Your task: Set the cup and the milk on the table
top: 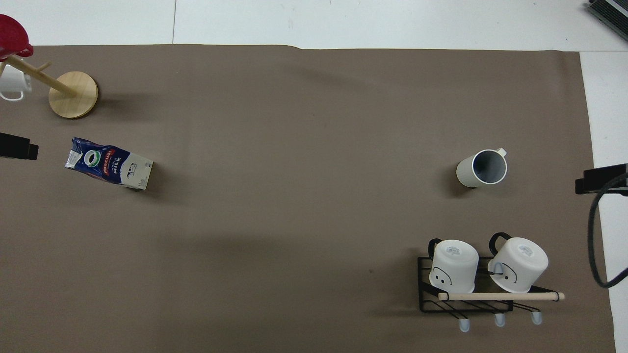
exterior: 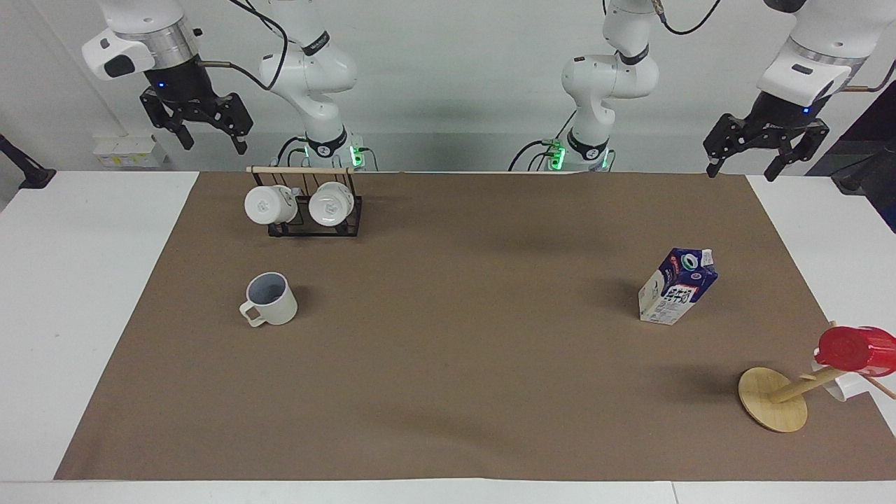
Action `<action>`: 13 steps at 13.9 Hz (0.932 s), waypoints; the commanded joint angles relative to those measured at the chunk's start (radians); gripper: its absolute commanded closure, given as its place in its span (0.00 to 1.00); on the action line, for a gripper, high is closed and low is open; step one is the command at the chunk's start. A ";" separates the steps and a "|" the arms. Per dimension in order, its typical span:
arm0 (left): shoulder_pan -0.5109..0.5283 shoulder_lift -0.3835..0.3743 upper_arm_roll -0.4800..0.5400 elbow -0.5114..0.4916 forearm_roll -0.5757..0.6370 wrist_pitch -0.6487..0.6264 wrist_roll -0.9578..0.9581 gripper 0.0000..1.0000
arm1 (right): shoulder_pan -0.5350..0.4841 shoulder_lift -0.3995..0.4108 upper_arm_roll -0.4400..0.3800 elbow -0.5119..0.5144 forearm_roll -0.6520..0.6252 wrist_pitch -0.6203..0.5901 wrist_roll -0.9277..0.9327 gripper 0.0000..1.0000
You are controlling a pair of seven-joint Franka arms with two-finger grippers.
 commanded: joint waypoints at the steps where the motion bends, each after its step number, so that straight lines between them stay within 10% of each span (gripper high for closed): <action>1: 0.009 -0.019 -0.005 -0.012 -0.013 -0.016 0.021 0.00 | -0.005 -0.011 0.004 -0.005 0.001 -0.009 -0.022 0.00; 13: 0.007 -0.022 -0.007 -0.015 -0.013 -0.016 0.006 0.00 | -0.005 -0.013 0.004 -0.008 0.001 -0.006 -0.019 0.00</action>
